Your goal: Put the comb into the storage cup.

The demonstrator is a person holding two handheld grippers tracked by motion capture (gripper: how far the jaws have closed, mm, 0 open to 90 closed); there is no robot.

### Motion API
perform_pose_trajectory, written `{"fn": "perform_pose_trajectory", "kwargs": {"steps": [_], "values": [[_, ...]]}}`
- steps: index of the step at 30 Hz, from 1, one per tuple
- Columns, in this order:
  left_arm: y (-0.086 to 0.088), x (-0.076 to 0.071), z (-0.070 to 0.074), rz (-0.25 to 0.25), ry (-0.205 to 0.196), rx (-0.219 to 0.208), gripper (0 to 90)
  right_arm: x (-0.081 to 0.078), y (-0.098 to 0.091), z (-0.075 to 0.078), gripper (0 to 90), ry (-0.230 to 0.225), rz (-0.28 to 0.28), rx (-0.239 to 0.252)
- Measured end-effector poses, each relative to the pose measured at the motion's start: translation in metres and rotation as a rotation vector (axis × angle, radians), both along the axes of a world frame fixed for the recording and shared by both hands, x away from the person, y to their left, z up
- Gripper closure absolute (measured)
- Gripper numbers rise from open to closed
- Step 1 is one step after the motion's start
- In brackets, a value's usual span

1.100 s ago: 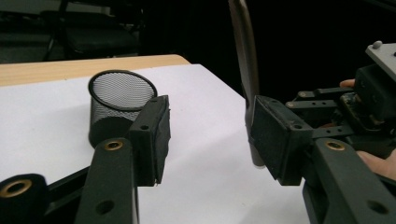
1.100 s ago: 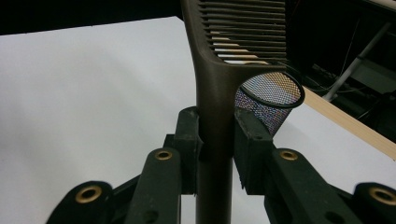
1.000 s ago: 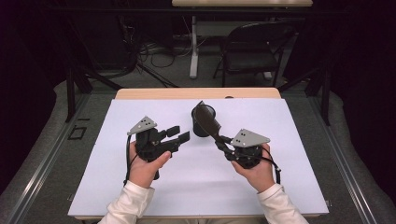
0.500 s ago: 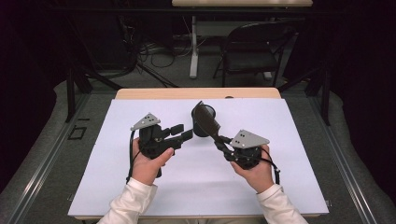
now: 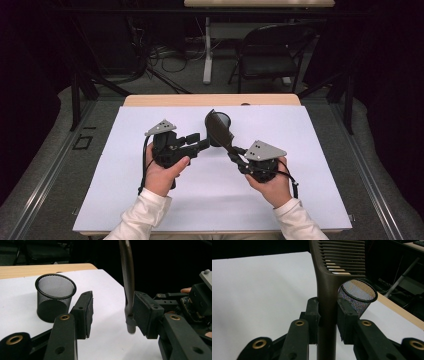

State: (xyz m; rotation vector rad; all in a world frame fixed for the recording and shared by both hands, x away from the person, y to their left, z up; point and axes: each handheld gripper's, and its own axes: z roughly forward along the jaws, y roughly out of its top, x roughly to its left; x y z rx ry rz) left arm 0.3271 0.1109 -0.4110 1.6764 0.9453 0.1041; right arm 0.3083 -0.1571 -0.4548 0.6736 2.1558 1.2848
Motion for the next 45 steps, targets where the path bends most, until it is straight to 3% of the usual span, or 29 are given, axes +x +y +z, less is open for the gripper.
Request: {"fn": "perform_pose_trajectory", "kwargs": {"steps": [25, 45], "values": [[-0.012, 0.001, 0.004, -0.011, 0.006, 0.008, 52.8, -0.004, 0.009, -0.003, 73.1, -0.010, 0.009, -0.012], [-0.014, 0.006, 0.008, 0.031, 0.014, -0.017, 58.6, -0.006, 0.012, -0.005, 73.2, -0.022, 0.007, -0.024]]}}
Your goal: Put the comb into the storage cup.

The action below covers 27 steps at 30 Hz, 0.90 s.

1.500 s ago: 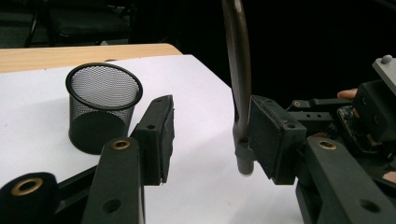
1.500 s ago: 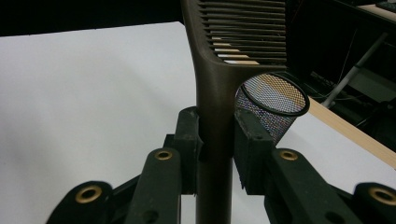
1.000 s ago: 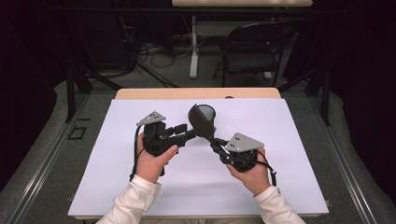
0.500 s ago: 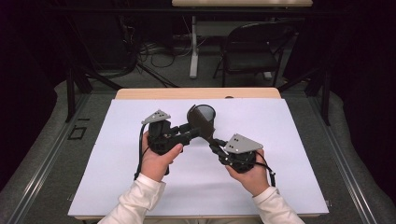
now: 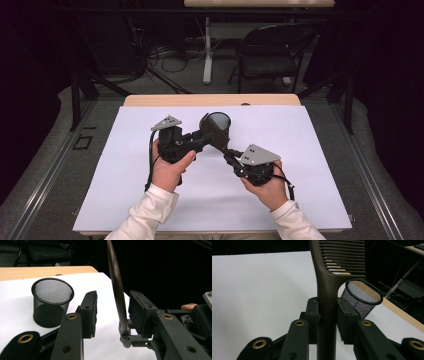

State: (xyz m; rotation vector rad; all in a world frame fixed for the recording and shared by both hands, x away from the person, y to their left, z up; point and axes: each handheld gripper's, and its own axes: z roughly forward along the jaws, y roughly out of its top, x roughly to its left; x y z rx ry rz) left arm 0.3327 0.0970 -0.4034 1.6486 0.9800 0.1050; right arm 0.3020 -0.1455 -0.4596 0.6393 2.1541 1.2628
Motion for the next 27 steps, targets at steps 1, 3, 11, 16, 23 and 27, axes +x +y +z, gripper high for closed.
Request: {"fn": "perform_pose_trajectory", "kwargs": {"steps": [1, 3, 11, 16, 23, 27], "values": [[0.0002, 0.0001, 0.0001, 0.002, 0.002, -0.005, 59.1, -0.0005, 0.0005, 0.0001, 73.1, -0.001, 0.001, -0.005], [0.0009, 0.0007, 0.0002, 0.004, 0.007, -0.017, 59.8, -0.0009, 0.0015, -0.0002, 73.1, -0.008, 0.004, -0.010], [0.0017, 0.0033, 0.0008, 0.019, 0.019, -0.030, 64.5, -0.0020, 0.0034, -0.0010, 73.1, -0.008, 0.010, -0.015], [0.0010, 0.0041, 0.0008, 0.022, 0.024, -0.040, 65.7, -0.0022, 0.0047, -0.0018, 73.1, -0.009, 0.012, -0.017], [0.0007, 0.0040, 0.0024, 0.026, 0.024, -0.048, 69.9, -0.0026, 0.0059, -0.0024, 73.2, -0.010, 0.016, -0.017], [0.0005, 0.0048, 0.0025, 0.026, 0.029, -0.054, 71.4, -0.0027, 0.0063, -0.0025, 73.1, -0.009, 0.017, -0.019]]}}
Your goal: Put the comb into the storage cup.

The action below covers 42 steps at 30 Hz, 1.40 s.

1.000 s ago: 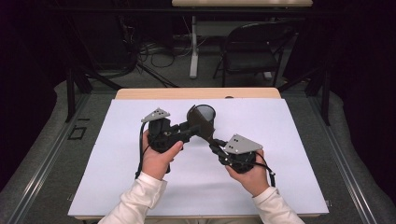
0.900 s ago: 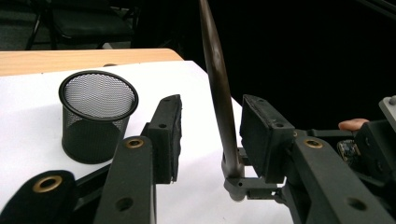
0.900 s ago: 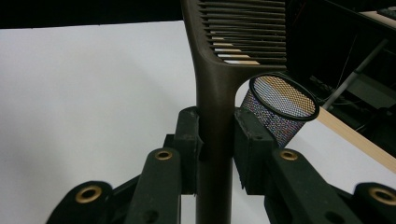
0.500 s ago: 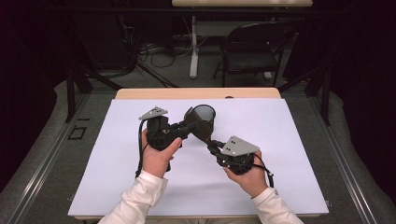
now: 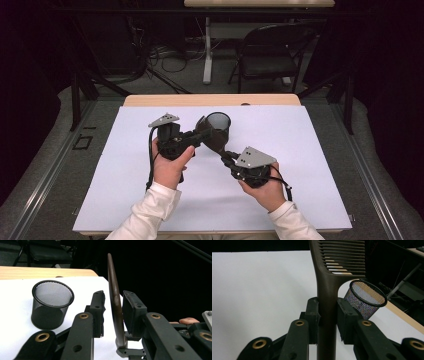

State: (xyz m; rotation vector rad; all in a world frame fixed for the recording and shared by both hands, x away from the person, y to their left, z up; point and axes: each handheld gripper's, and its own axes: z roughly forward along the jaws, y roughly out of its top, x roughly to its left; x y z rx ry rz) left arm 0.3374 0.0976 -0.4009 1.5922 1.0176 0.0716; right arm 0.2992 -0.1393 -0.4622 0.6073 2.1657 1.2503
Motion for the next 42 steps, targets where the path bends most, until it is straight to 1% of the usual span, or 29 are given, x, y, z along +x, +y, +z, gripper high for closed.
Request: {"fn": "perform_pose_trajectory", "kwargs": {"steps": [7, 15, 18, 23, 34, 42], "values": [[-0.0013, 0.0008, -0.0005, 0.002, 0.011, 0.001, 73.9, -0.0006, 0.0004, -0.0002, 73.1, -0.003, 0.004, 0.000], [-0.0003, 0.0013, 0.0002, 0.005, 0.020, -0.017, 78.1, -0.0014, 0.0017, -0.0004, 73.1, -0.006, 0.008, -0.004], [-0.0001, 0.0019, 0.0001, 0.005, 0.027, -0.023, 78.7, -0.0018, 0.0021, -0.0004, 73.1, -0.007, 0.012, 0.000], [-0.0004, 0.0024, -0.0003, 0.006, 0.024, -0.027, 79.7, -0.0020, 0.0026, -0.0007, 73.2, -0.005, 0.013, 0.000], [-0.0011, 0.0027, 0.0005, 0.007, 0.032, -0.037, 82.5, -0.0028, 0.0035, -0.0009, 73.1, -0.012, 0.016, 0.001], [-0.0009, 0.0037, -0.0003, 0.007, 0.047, -0.051, 83.4, -0.0026, 0.0035, -0.0012, 73.1, -0.009, 0.015, 0.000]]}}
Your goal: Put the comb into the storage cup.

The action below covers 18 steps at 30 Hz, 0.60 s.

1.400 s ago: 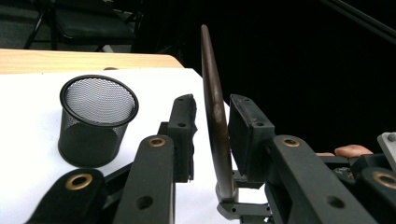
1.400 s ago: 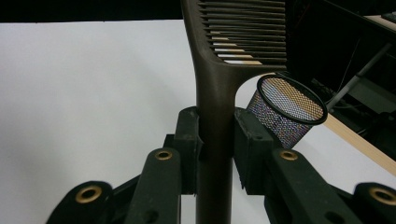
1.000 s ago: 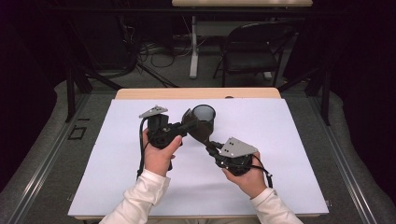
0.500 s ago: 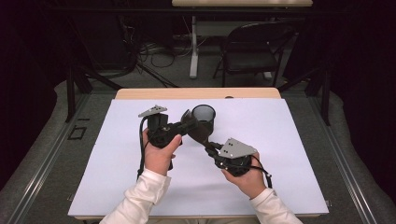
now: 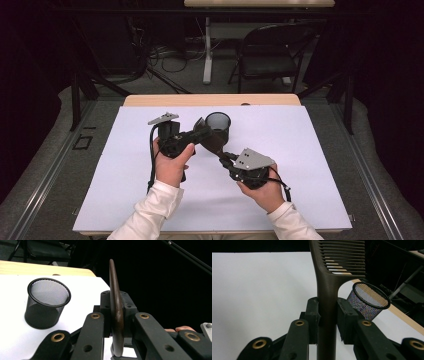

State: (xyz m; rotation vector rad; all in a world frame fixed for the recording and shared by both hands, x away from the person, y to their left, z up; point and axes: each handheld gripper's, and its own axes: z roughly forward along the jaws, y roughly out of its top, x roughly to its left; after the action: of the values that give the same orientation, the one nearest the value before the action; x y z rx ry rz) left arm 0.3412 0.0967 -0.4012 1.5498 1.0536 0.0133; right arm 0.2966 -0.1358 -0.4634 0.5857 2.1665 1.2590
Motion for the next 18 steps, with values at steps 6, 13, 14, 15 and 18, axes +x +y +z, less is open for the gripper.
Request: {"fn": "perform_pose_trajectory", "kwargs": {"steps": [6, 13, 14, 15, 18], "values": [[0.0006, 0.0004, -0.0003, -0.002, 0.011, -0.012, 84.1, 0.0001, 0.0002, -0.0004, 73.1, -0.001, 0.000, 0.001], [0.0006, 0.0008, -0.0008, -0.005, 0.019, -0.025, 84.7, 0.0003, 0.0000, -0.0005, 73.1, 0.003, 0.002, 0.001], [0.0005, 0.0010, -0.0009, -0.006, 0.022, -0.028, 85.0, 0.0006, -0.0002, -0.0007, 73.1, 0.002, 0.000, 0.001], [0.0004, 0.0012, -0.0011, -0.006, 0.026, -0.033, 85.1, 0.0006, -0.0002, -0.0007, 73.1, 0.002, -0.001, 0.000], [0.0005, 0.0017, -0.0017, -0.008, 0.031, -0.043, 85.2, 0.0007, -0.0002, -0.0008, 73.1, 0.001, -0.002, -0.001]]}}
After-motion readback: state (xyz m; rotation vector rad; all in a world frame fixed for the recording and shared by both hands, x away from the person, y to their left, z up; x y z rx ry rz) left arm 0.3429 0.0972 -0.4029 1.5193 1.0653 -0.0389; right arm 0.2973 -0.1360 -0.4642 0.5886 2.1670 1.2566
